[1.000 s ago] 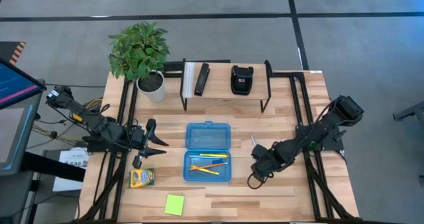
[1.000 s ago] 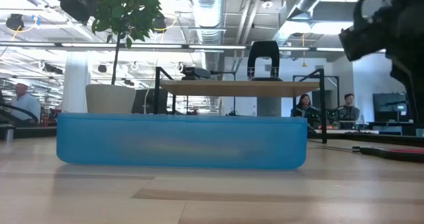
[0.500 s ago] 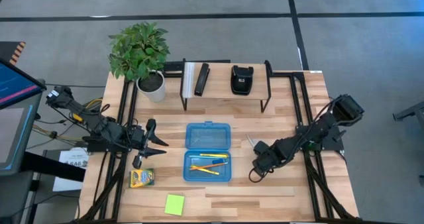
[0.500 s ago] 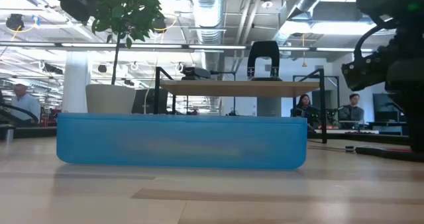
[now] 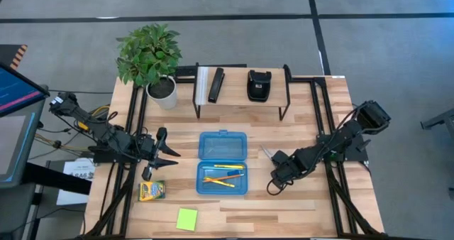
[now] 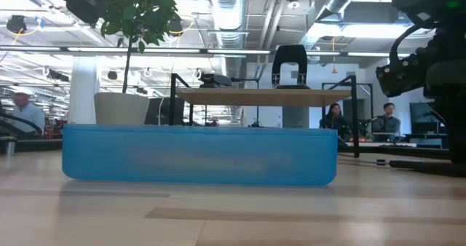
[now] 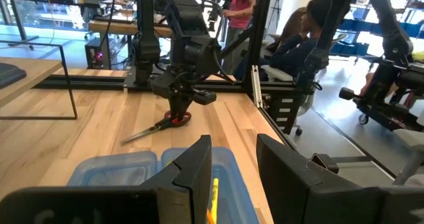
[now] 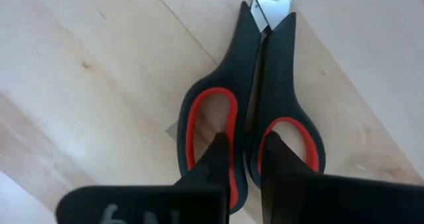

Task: Pack school essentials
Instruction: Put the scissor into the blue pencil box

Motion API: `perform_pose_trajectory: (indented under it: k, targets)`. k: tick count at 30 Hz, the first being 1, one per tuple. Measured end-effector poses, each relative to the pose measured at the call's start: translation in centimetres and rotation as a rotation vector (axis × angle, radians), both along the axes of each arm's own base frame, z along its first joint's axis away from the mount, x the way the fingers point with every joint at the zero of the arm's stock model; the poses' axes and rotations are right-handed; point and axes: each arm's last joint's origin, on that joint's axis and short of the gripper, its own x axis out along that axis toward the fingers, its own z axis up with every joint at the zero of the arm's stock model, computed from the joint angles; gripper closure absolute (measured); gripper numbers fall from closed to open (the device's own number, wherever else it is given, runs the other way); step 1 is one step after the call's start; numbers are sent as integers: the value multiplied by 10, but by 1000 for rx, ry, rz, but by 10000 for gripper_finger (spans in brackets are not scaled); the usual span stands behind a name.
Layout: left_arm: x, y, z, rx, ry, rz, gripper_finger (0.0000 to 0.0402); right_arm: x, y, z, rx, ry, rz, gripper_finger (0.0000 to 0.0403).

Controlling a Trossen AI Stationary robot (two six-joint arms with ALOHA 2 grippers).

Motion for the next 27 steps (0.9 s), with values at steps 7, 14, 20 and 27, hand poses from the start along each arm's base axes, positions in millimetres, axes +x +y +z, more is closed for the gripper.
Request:
perform_pose_trajectory:
  k: [7,14,20,27]
  targets:
    - [0,0,0,0,0,0,294,6,4,10,-21,-9,1,371]
    - [0,0,0,0,1,0,294,12,11,24,-47,-29,15,401]
    - [0,0,0,0,0,0,294,18,16,35,-45,-63,22,401]
    - [0,0,0,0,0,0,294,31,25,57,-62,-161,63,402]
